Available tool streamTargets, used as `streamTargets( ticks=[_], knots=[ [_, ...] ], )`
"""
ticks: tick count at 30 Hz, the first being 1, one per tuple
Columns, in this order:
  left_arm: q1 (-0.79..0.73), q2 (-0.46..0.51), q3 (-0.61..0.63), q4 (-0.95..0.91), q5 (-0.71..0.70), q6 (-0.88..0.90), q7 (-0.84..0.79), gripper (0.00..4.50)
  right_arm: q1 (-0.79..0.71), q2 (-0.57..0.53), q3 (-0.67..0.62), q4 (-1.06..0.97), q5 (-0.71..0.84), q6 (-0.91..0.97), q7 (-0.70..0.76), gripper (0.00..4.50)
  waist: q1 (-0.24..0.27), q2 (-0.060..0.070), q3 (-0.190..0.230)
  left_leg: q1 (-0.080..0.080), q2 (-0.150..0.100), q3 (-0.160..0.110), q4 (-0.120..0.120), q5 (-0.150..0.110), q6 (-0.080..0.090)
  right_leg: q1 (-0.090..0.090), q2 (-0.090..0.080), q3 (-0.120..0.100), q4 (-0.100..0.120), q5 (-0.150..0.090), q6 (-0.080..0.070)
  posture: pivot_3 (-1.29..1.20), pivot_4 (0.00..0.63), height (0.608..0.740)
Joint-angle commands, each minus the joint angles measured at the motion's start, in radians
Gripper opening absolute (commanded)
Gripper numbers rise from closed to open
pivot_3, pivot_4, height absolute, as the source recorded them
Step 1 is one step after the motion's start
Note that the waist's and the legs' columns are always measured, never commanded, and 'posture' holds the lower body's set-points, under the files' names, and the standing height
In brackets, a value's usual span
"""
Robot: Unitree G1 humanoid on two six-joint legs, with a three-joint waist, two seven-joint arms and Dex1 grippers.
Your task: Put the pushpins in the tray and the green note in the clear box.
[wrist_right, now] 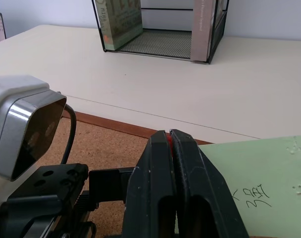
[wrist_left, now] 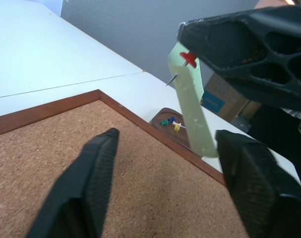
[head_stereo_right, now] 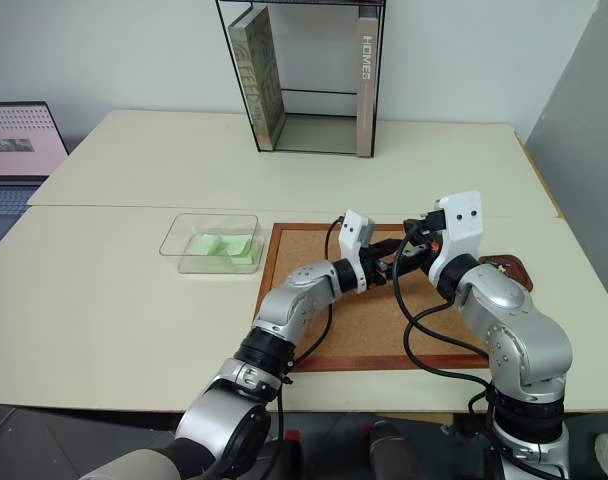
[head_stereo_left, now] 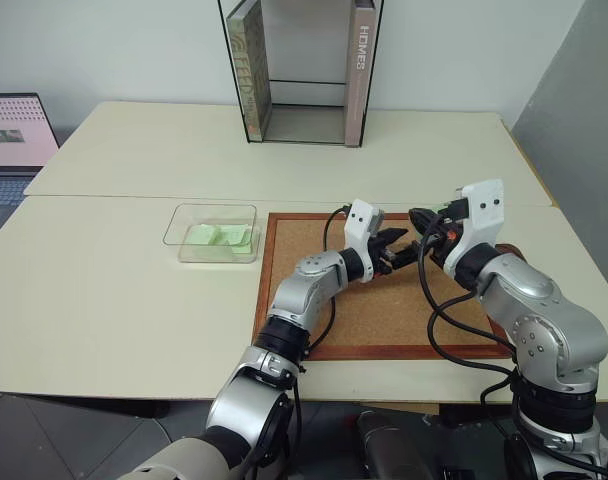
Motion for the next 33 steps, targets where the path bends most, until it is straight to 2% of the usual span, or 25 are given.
streamTargets(
  ticks=[1,12,13,22,33],
  knots=[
    [-0.055,-0.094,0.002,-0.01,-0.046,0.006,-0.014,2.23,-0.01,-0.008,0.002,-0.048,0.009,-0.008,0.0,0.0,0.0,0.0,0.0,0.0,0.0,0.0,0.0,0.0,0.0,0.0,0.0,0.0,0.0,0.0,0.0,0.0,0.15,0.74],
    [-0.06,-0.082,-0.013,-0.003,-0.059,0.017,-0.025,0.12,-0.013,-0.008,0.002,-0.045,0.009,-0.008,0.001,0.0,0.0,0.0,0.0,0.0,0.0,0.0,0.0,0.0,0.0,0.0,0.0,0.0,0.0,0.0,0.0,0.0,0.15,0.74],
    [-0.06,-0.08,-0.013,-0.002,-0.056,0.016,-0.023,0.03,-0.014,-0.008,0.003,-0.045,0.009,-0.008,0.001,0.0,0.0,0.0,0.0,0.0,0.0,0.0,0.0,0.0,0.0,0.0,0.0,0.0,0.0,0.0,0.0,0.0,0.15,0.74],
    [-0.055,-0.066,-0.014,0.012,-0.031,-0.002,0.002,0.03,-0.022,-0.006,-0.006,-0.048,0.021,-0.002,0.002,0.0,0.0,0.0,0.0,0.0,0.0,0.0,0.0,0.0,0.0,0.0,0.0,0.0,0.0,0.0,0.0,0.0,0.15,0.74],
    [-0.06,-0.04,-0.032,0.061,0.02,-0.005,0.025,0.03,-0.034,-0.043,-0.112,-0.167,0.103,0.11,-0.026,0.0,0.001,0.0,0.0,0.0,0.0,-0.001,0.0,0.0,0.0,0.0,0.0,0.0,0.0,0.0,0.0,0.0,0.15,0.74]
  ],
)
